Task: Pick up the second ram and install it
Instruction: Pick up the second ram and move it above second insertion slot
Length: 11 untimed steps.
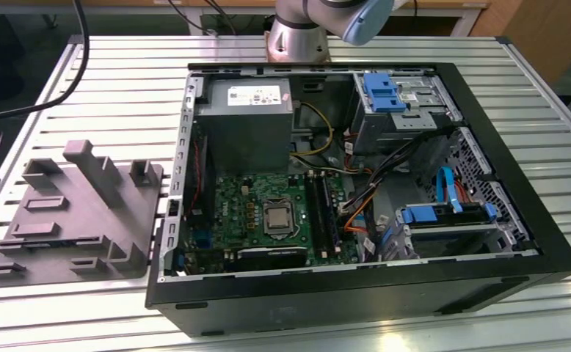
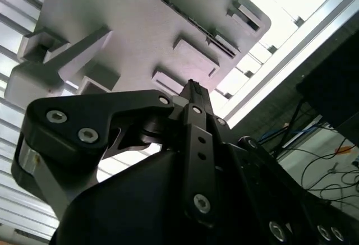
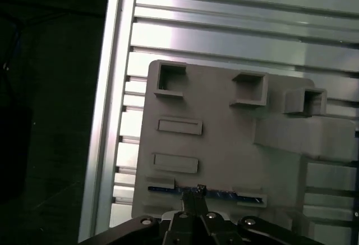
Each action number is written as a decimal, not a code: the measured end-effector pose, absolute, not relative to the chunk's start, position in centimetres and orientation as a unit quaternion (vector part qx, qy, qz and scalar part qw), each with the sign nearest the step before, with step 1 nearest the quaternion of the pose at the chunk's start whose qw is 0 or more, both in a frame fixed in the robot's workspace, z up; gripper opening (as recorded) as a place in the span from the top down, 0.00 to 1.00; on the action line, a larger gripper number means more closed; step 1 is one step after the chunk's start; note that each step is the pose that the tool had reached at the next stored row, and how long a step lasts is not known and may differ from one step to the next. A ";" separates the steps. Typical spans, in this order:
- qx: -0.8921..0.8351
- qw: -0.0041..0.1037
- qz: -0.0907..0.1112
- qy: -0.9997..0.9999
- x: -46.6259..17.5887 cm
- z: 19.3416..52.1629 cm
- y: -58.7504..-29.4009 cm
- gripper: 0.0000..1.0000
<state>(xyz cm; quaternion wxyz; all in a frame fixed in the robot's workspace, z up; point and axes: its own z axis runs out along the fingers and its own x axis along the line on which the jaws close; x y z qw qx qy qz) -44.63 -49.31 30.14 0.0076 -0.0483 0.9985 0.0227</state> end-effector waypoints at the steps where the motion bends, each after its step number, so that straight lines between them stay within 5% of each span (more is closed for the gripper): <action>1: -0.057 0.007 0.023 0.998 -44.6 30.1 -49.3 0.89; 11: -0.147 0.005 0.023 0.989 -44.6 30.1 -49.3 0.89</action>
